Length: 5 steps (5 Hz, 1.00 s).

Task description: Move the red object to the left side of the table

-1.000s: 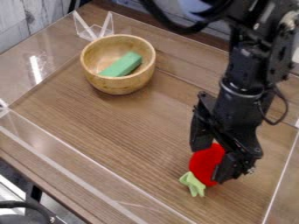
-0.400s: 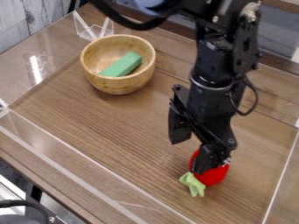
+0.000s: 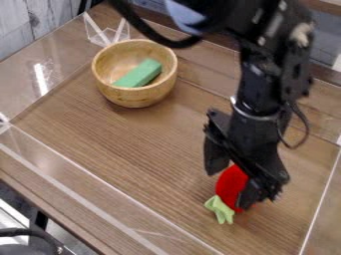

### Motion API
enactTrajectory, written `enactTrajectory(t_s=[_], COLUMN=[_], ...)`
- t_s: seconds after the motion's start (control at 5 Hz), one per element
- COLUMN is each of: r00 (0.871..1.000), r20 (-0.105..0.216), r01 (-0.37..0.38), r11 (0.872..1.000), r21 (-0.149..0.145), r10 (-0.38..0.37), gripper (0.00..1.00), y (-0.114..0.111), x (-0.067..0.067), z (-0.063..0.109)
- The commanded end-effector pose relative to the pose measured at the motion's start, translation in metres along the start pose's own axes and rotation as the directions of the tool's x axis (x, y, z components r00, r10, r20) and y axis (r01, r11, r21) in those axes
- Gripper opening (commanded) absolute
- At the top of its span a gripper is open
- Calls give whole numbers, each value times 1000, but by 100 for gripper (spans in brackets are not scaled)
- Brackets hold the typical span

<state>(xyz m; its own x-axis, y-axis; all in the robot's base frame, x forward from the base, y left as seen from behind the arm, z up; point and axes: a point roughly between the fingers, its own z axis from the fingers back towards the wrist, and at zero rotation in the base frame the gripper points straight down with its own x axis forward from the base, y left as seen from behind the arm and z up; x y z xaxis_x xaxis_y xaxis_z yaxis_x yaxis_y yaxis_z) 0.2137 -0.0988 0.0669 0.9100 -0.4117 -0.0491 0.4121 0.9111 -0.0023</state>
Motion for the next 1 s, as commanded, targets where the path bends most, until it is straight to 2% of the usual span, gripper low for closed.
enactTrajectory(t_s=[0.0,0.2,0.4,0.6,0.8], r00=[999,993,998,998,996], r20=[39,42,43,49,60], r01=[-34,-107,-46,47,70], r11=[999,994,999,999,997], r21=[13,17,13,18,21], r10=[34,106,45,-47,-71], gripper=[100,100,100,100,100], y=[15,31,28,20,18], x=[14,17,16,17,20], z=[8,8,14,19,20])
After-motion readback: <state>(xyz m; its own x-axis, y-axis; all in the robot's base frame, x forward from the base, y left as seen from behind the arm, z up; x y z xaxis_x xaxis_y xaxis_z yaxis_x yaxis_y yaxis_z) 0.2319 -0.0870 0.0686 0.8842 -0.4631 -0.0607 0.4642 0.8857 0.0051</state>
